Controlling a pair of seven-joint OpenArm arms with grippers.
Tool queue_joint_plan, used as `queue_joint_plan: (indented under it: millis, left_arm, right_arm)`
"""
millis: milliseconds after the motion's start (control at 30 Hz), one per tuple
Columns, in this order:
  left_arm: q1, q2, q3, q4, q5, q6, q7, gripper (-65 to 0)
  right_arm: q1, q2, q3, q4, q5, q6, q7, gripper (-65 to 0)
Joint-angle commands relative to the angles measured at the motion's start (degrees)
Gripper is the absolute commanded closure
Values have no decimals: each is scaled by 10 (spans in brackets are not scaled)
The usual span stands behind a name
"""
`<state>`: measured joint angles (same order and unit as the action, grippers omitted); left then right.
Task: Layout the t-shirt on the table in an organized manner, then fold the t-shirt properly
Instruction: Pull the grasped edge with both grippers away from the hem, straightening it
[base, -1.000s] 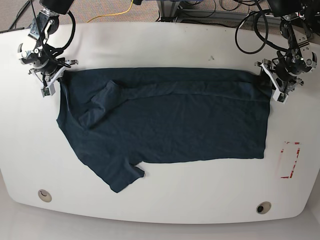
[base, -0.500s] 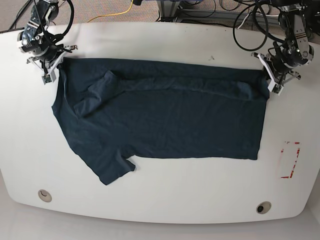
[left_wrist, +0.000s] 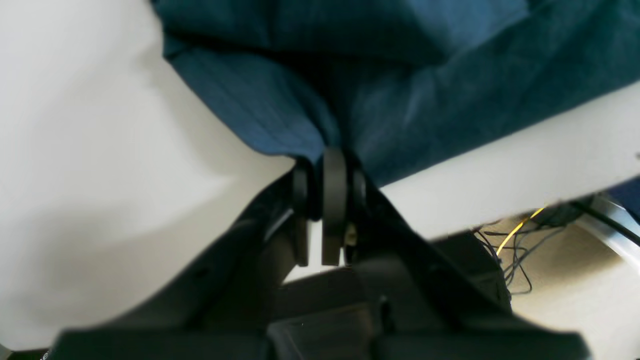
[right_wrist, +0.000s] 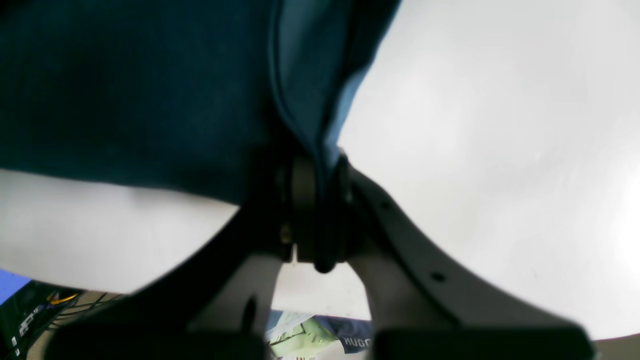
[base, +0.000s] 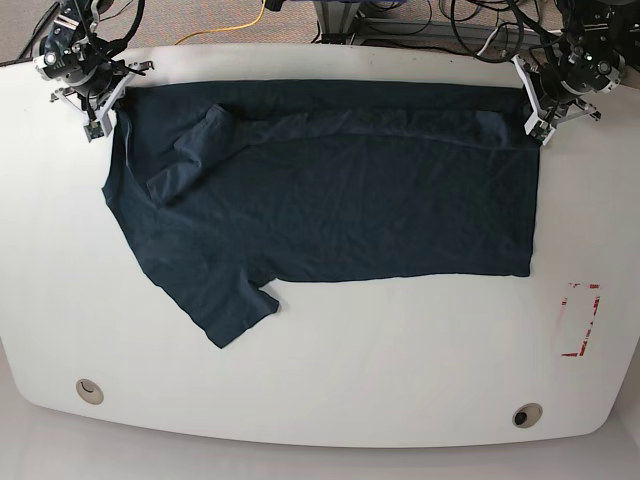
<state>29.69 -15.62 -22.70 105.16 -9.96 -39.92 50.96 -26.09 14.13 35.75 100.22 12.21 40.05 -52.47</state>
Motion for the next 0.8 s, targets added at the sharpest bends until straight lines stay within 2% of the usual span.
queue_joint_plan:
  millis: [0,400,767]
  left_arm:
    - [7,-7,-5,10,2,-1,1,0]
    - [29,-21,-5,10,2,-1,1,0]
    - [31,-28,-5,10,2,-1,1,0]
  right_arm:
    - [-17,5,17,7,-7,-1,-10,0]
    - [-38,5,54,7,-7,-1,-23,0]
    - [-46,5,57,7,-7,-1,-27,-13]
